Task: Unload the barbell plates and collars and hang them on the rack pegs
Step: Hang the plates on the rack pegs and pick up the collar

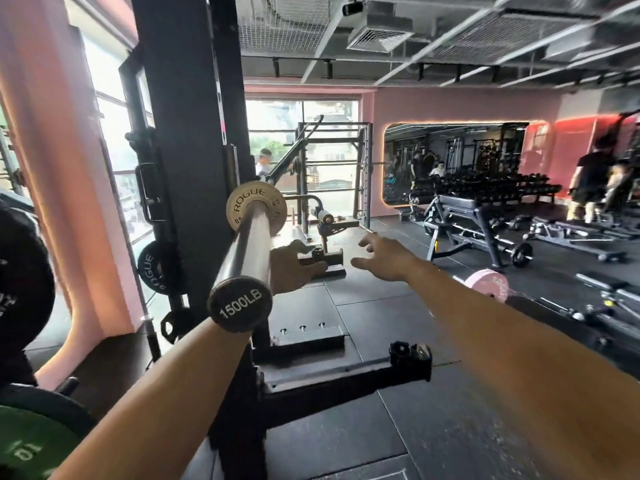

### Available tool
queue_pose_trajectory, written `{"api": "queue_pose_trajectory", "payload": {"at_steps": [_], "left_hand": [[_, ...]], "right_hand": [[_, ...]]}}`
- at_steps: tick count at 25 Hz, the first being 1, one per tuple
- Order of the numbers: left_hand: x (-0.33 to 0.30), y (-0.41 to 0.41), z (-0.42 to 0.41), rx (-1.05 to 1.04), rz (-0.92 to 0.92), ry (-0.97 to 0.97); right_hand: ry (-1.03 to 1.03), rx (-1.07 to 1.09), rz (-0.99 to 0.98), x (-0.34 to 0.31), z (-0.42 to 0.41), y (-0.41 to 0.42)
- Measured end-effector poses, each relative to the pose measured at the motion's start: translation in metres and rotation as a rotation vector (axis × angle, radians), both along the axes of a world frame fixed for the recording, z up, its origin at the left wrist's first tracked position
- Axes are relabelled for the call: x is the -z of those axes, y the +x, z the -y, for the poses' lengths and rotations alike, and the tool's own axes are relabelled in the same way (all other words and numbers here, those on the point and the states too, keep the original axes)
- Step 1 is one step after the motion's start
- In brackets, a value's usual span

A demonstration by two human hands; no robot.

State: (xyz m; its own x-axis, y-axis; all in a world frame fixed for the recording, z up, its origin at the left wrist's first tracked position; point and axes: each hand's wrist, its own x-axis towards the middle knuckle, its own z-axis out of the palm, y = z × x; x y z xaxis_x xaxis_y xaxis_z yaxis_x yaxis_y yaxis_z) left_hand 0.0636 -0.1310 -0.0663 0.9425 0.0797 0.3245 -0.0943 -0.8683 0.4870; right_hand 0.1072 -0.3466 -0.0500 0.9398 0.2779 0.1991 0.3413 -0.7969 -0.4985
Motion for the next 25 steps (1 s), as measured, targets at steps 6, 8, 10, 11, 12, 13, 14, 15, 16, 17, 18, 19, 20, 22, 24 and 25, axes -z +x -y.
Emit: {"api": "queue_pose_trajectory", "payload": {"at_steps": [6,8,10,11,12,13,14,15,16,17,18,19,20,22,24,25], "left_hand": [[0.017,0.053,0.077,0.111,-0.110,-0.019],[0.032,0.084,0.104,0.139,-0.101,0.002],[0.053,0.121,0.129,0.130,-0.134,-0.002],[0.065,0.143,0.141,0.113,-0.175,0.004],[0.077,0.162,0.150,0.098,-0.213,0.007],[0.088,0.178,0.158,0.088,-0.255,0.009],[0.104,0.199,0.168,0.082,-0.297,0.008],[0.121,0.218,0.177,0.073,-0.340,0.017],[0.141,0.235,0.185,0.080,-0.382,0.031],[0.161,0.251,0.193,0.081,-0.431,0.036],[0.183,0.266,0.199,0.085,-0.467,0.044],[0.205,0.280,0.206,0.081,-0.501,0.059],[0.229,0.293,0.212,0.075,-0.531,0.071],[0.270,0.308,0.222,0.065,-0.596,0.071],[0.316,0.324,0.231,0.079,-0.661,0.086],[0.336,0.329,0.235,0.092,-0.686,0.102]], "right_hand": [[-0.010,0.104,-0.035,0.036,0.079,0.042],[-0.030,0.121,-0.061,0.053,0.103,0.077],[-0.040,0.120,-0.121,0.075,0.126,0.117],[-0.042,0.118,-0.146,0.088,0.138,0.138],[-0.047,0.118,-0.167,0.101,0.147,0.156],[-0.054,0.121,-0.190,0.113,0.155,0.172],[-0.061,0.124,-0.217,0.129,0.164,0.191],[-0.070,0.129,-0.242,0.147,0.173,0.210],[-0.089,0.133,-0.274,0.168,0.180,0.229],[-0.110,0.134,-0.312,0.190,0.187,0.246],[-0.133,0.135,-0.348,0.213,0.192,0.261],[-0.152,0.132,-0.376,0.236,0.197,0.275],[-0.167,0.126,-0.401,0.259,0.201,0.287],[-0.190,0.105,-0.444,0.299,0.204,0.302],[-0.199,0.083,-0.511,0.341,0.204,0.316],[-0.199,0.079,-0.547,0.361,0.203,0.322]]}}
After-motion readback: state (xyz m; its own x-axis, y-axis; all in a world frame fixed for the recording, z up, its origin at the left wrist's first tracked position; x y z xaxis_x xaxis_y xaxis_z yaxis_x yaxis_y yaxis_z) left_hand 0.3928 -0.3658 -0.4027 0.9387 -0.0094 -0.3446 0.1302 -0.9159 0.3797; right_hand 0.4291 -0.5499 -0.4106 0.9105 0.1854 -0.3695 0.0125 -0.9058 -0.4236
